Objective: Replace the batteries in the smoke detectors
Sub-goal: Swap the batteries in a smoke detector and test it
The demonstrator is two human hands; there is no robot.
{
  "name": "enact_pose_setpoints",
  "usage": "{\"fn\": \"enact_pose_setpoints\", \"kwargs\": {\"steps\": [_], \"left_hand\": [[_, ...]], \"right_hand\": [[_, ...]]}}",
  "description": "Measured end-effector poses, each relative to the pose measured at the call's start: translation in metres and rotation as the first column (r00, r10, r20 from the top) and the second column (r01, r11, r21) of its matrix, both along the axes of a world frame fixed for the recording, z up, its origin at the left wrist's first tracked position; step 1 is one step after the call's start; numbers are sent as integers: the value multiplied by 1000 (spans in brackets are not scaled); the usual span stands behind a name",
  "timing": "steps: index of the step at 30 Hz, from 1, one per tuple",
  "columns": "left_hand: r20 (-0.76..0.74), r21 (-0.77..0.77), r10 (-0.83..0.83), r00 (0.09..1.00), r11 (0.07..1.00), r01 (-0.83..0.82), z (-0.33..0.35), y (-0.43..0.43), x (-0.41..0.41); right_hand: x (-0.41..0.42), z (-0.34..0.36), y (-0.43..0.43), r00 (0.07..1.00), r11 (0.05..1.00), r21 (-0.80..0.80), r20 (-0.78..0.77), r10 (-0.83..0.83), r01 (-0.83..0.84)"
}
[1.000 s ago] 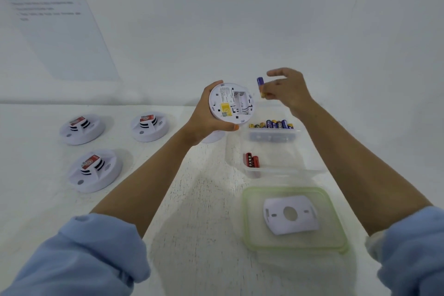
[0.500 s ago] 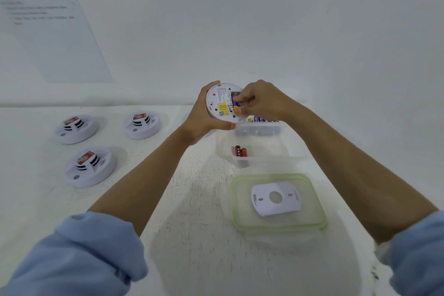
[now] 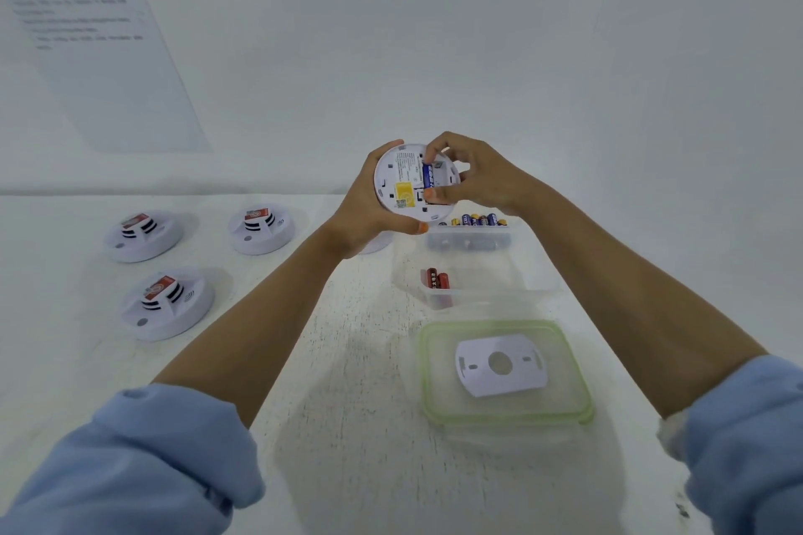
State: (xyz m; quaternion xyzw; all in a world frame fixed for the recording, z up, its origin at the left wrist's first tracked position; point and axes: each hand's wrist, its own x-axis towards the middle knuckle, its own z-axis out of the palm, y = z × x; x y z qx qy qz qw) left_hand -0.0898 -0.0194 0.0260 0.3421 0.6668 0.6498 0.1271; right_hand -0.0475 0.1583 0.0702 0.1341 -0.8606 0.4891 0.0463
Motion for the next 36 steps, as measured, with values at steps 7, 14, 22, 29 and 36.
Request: {"fn": "enact_pose_setpoints", "kwargs": {"steps": [7, 14, 22, 29, 36], "left_hand": [[27, -31, 71, 997, 997, -70, -10, -7, -23], [9, -79, 116, 993, 990, -115, -33, -12, -42], [-15, -83, 120, 993, 989, -121, -37, -8, -49], [-12, -75, 108, 994, 991, -109, -35, -7, -47], [-1, -38, 71, 998, 997, -71, -28, -8, -37]], "right_hand": [[-32, -18, 11, 949, 960, -143, 240, -203, 242], [-64, -44, 13, 889, 964, 50, 375, -261, 262], [-84, -74, 9, 905, 815, 579, 329, -269, 31], [-79, -70, 9, 940, 875, 475, 247, -233, 92], [-51, -26, 29, 888, 855, -248, 69, -454, 456]]}}
